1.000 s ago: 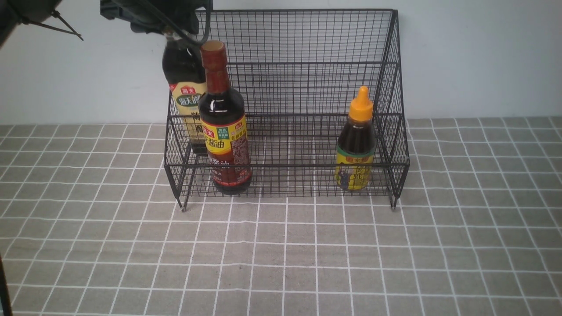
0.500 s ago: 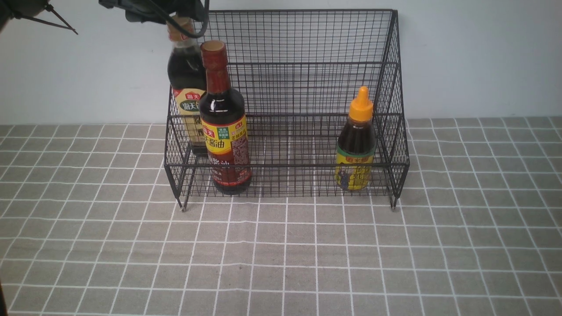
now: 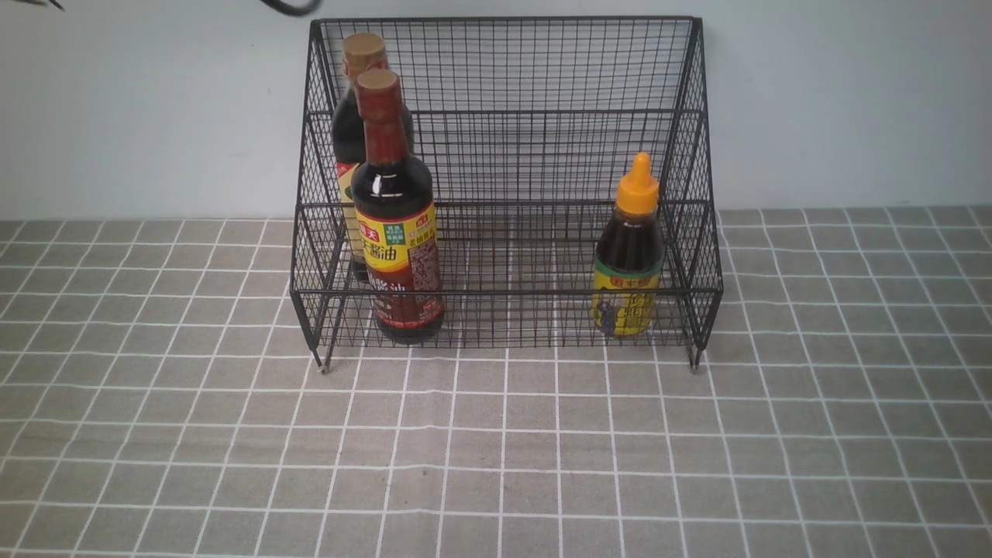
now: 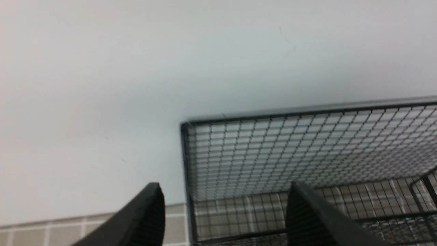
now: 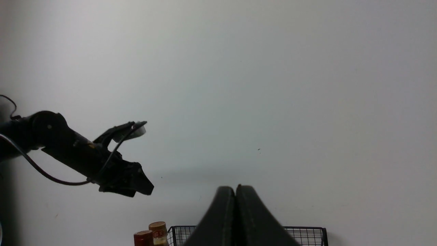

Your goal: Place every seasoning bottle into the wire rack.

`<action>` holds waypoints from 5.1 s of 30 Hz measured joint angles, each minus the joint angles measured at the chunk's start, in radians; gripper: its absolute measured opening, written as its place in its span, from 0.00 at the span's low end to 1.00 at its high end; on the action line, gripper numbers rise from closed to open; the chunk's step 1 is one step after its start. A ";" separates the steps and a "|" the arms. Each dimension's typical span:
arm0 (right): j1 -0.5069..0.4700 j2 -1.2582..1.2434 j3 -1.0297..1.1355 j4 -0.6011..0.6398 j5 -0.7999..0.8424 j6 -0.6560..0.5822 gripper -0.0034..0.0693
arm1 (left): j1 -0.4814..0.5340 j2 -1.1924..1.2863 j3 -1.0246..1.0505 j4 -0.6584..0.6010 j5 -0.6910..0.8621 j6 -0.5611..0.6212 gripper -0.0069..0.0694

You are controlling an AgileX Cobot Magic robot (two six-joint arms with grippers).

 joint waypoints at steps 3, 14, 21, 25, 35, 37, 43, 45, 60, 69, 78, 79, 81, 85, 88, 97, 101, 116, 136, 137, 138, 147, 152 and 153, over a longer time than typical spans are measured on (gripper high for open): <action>0.000 0.000 0.000 0.000 0.000 0.000 0.03 | 0.000 -0.048 0.000 0.040 0.047 0.001 0.53; 0.000 0.000 0.000 0.000 0.000 0.001 0.03 | 0.000 -0.226 -0.002 0.115 0.244 0.002 0.08; 0.000 0.000 0.000 0.000 0.000 0.001 0.03 | 0.000 -0.412 0.142 0.092 0.229 0.026 0.08; 0.000 0.000 0.000 0.000 0.000 0.001 0.03 | 0.000 -0.562 0.330 0.087 0.168 0.029 0.08; 0.000 0.000 0.000 0.000 0.001 0.001 0.03 | 0.000 -1.103 1.044 0.003 -0.145 0.029 0.08; 0.000 0.000 0.000 0.000 0.001 0.001 0.03 | 0.000 -1.156 1.110 0.002 -0.167 0.027 0.08; 0.000 0.000 0.000 0.000 0.003 0.001 0.03 | 0.000 -1.415 1.418 0.006 -0.178 0.026 0.08; 0.000 0.000 0.000 0.000 0.009 0.001 0.03 | 0.000 -1.460 1.475 0.006 -0.163 0.026 0.08; 0.000 0.000 0.000 0.000 0.026 0.000 0.03 | 0.004 -1.561 1.648 0.001 -0.206 0.038 0.08; 0.000 0.000 0.000 0.000 0.036 0.000 0.03 | 0.131 -1.792 1.988 -0.012 -0.543 0.132 0.08; 0.000 0.000 0.000 0.000 0.037 0.000 0.03 | 0.147 -1.907 2.196 0.002 -0.565 0.158 0.08; 0.000 0.000 0.000 0.000 0.037 0.000 0.03 | 0.148 -1.908 2.196 0.002 -0.554 0.158 0.08; 0.000 0.000 0.000 0.000 0.037 0.000 0.03 | 0.148 -1.908 2.196 0.002 -0.548 0.158 0.08; 0.000 0.000 0.000 0.000 0.037 0.000 0.03 | 0.148 -1.908 2.196 0.002 -0.546 0.158 0.08; 0.000 0.000 0.000 0.000 0.037 0.000 0.03 | 0.148 -1.908 2.196 0.002 -0.544 0.158 0.08; 0.000 0.000 0.000 0.000 0.037 0.000 0.03 | 0.148 -1.908 2.196 0.002 -0.544 0.158 0.08; 0.000 0.000 0.000 0.000 0.037 0.000 0.03 | 0.148 -1.908 2.196 0.002 -0.544 0.158 0.08; -0.047 0.000 0.000 -0.104 0.312 -0.083 0.03 | 0.148 -1.908 2.196 0.002 -0.543 0.158 0.08; -0.356 -0.100 0.375 -0.084 0.375 -0.089 0.03 | 0.148 -1.908 2.196 0.002 -0.539 0.158 0.08; -0.356 -0.101 0.375 -0.082 0.375 -0.089 0.03 | 0.148 -1.908 2.196 0.002 -0.539 0.158 0.08; -0.356 -0.101 0.375 -0.082 0.378 -0.089 0.03 | 0.148 -1.908 2.196 0.002 -0.539 0.158 0.08; -0.356 -0.101 0.375 -0.081 0.380 -0.089 0.03 | 0.148 -1.908 2.196 0.002 -0.538 0.158 0.08; -0.356 -0.101 0.375 -0.081 0.381 -0.089 0.03 | 0.148 -1.908 2.196 0.002 -0.537 0.158 0.08; -0.356 -0.101 0.375 -0.081 0.381 -0.089 0.03 | 0.148 -1.908 2.196 0.002 -0.537 0.158 0.08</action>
